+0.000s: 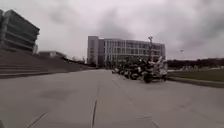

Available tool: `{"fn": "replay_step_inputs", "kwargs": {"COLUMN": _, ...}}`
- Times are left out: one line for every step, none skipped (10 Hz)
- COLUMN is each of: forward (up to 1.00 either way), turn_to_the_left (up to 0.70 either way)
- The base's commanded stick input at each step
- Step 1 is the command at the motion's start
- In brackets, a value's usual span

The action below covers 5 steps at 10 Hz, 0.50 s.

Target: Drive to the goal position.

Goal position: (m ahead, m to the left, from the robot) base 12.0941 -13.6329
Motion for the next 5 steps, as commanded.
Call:
{"fn": "replay_step_inputs", "kwargs": {"forward": 0.5, "turn_to_the_left": 0.0}}
{"fn": "replay_step_inputs", "kwargs": {"forward": 0.5, "turn_to_the_left": 0.0}}
{"fn": "replay_step_inputs", "kwargs": {"forward": 0.5, "turn_to_the_left": 0.0}}
{"fn": "replay_step_inputs", "kwargs": {"forward": 0.5, "turn_to_the_left": 0.0}}
{"fn": "replay_step_inputs", "kwargs": {"forward": 0.5, "turn_to_the_left": 0.0}}
